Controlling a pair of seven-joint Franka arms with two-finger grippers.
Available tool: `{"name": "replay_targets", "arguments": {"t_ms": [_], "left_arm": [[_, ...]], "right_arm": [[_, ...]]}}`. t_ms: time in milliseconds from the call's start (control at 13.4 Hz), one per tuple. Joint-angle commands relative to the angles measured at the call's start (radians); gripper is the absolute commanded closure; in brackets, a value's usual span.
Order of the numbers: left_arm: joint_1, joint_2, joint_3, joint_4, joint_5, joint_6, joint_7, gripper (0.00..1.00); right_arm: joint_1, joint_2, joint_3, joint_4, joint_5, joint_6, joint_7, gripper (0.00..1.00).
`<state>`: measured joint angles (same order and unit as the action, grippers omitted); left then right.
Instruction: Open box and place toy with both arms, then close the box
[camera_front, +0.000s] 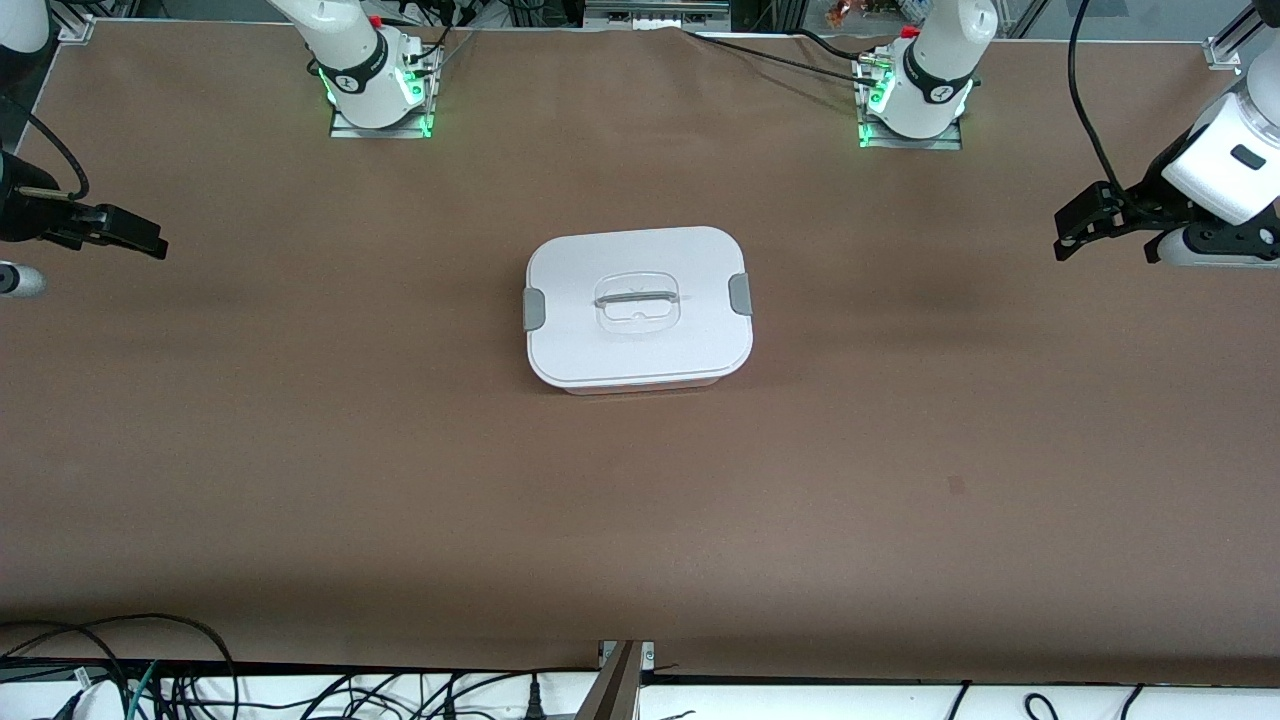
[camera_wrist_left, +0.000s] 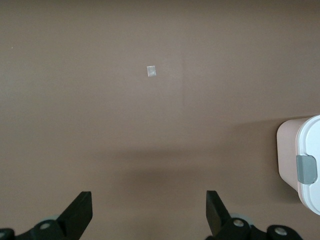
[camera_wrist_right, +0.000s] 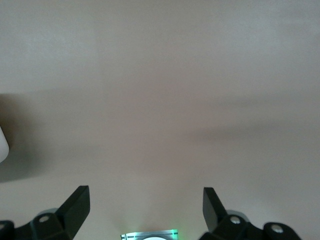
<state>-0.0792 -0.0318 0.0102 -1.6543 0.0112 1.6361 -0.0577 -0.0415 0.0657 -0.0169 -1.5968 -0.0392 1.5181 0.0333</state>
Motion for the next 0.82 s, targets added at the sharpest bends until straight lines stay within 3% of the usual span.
{"name": "replay_targets", "arguments": {"t_ms": [0, 744], "left_arm": [[-0.01, -0.025, 0.013, -0.035, -0.014, 0.028, -0.007, 0.0], [-0.01, -0.026, 0.014, -0.038, -0.007, 0.028, 0.002, 0.0]], "right_arm": [[-0.006, -0.017, 0.002, -0.017, 0.019, 0.01, -0.015, 0.0], [-0.006, -0.017, 0.002, -0.017, 0.019, 0.01, -0.015, 0.0]]}}
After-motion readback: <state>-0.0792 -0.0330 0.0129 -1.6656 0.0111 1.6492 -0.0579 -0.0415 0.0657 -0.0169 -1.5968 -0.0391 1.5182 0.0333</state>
